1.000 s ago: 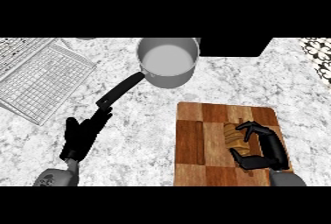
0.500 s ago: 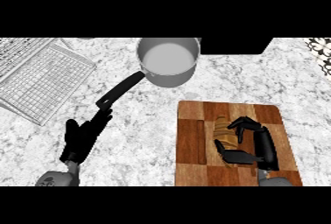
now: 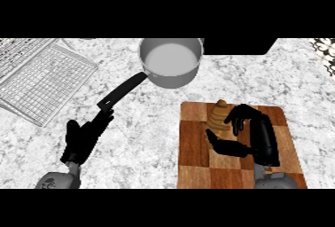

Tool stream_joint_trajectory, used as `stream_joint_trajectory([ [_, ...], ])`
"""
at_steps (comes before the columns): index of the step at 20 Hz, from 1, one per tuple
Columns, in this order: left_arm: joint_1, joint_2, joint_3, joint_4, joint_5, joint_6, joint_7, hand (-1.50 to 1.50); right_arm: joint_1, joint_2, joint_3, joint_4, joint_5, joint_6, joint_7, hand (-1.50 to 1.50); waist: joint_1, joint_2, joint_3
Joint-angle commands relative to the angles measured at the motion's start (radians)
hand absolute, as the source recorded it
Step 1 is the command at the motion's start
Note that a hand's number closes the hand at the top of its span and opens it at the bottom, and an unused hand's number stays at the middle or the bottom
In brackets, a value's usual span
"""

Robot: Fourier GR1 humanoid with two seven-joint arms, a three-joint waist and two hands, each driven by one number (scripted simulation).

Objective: Pick the croissant from the cutting board and place it in the pot

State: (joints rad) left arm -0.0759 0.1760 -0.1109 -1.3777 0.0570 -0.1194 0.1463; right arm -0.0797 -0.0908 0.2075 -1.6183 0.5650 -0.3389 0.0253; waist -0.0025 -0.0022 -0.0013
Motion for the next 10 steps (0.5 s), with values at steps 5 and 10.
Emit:
stream_joint_trajectory([
  [5,-0.019,-0.003,0.030,0.078,-0.007,-0.020,-0.047,0.00,-0.251,0.048,0.077,-0.105,0.263,0.134,0.431,1.50,0.004,0.002,0.000],
  [10,-0.047,-0.020,0.011,0.046,-0.025,-0.010,0.004,0.00,-0.511,0.088,0.059,0.081,0.281,0.213,0.552,1.50,0.013,0.004,0.000],
])
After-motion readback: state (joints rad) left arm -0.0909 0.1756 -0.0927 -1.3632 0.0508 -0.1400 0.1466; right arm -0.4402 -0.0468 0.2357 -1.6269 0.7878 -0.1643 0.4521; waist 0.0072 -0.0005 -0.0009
